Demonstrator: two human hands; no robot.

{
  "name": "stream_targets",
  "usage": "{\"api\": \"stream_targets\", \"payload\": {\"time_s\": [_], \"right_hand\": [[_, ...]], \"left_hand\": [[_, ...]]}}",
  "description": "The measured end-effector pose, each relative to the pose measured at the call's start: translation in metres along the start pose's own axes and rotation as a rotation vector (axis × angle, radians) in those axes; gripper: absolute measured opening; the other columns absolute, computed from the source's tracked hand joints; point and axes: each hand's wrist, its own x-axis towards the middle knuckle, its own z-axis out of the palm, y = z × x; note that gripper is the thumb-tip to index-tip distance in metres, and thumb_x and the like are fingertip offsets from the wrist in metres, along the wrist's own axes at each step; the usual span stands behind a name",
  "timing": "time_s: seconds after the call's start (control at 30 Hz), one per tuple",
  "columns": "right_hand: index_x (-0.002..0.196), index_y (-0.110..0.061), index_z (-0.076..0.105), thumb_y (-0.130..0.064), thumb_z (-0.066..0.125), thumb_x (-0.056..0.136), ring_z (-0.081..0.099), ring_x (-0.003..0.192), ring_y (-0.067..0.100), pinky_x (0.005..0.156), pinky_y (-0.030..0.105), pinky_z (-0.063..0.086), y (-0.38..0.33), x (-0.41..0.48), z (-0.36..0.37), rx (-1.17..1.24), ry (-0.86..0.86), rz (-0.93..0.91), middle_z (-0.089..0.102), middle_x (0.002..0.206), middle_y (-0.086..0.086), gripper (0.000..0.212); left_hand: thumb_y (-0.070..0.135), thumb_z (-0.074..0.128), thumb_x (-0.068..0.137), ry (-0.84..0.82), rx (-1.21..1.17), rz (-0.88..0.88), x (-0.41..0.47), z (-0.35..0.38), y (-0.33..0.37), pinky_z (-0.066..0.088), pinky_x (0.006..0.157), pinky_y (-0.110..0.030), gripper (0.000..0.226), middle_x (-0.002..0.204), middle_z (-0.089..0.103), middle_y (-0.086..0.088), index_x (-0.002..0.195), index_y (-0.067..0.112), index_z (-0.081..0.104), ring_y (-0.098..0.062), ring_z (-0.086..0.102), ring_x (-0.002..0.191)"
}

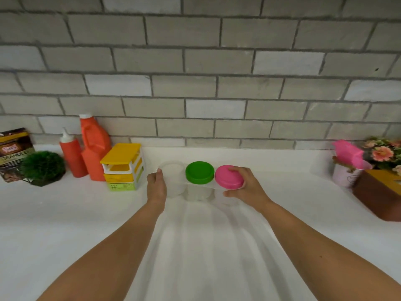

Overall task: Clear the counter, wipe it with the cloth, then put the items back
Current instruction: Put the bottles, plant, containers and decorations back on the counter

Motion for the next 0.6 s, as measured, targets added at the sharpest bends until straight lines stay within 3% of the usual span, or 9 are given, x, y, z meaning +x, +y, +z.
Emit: {"api": "stream_targets", "payload": {"time_s": [0.23,0.43,0.6], "right_hand": [[0.129,-0.019,0.049,0.001,0.082,0.063,0.042,0.107,0.017,0.095,0.022,0.036,-0.001,0.048,0.027,-0.070,-0.025,-0.011,0.033,0.120,0.003,0.076],[0.129,-0.016,0.050,0.001,0.082,0.062,0.045,0.118,0.025,0.092,0.024,0.037,0.004,0.082,0.042,-0.078,-0.013,0.003,0.039,0.130,0.010,0.076],[0.130,-0.014,0.049,0.000,0.081,0.064,0.044,0.119,0.029,0.098,0.028,0.038,0.007,0.103,0.050,-0.097,-0.005,0.031,0.037,0.130,0.013,0.075]], "left_hand": [[0.032,0.040,0.098,0.030,-0.038,0.000,0.043,-0.009,-0.008,0.042,0.101,-0.048,0.019,0.111,0.054,-0.012,0.105,0.015,0.044,-0.030,0.053,0.108],[0.032,0.040,0.099,0.084,-0.018,-0.012,0.066,-0.004,-0.004,0.043,0.101,-0.045,0.037,0.121,0.053,-0.015,0.125,0.007,0.044,-0.032,0.051,0.115],[0.038,0.038,0.098,0.118,0.056,0.007,0.085,0.000,-0.009,0.042,0.102,-0.047,0.042,0.126,0.052,-0.015,0.128,0.010,0.043,-0.032,0.050,0.115]]}}
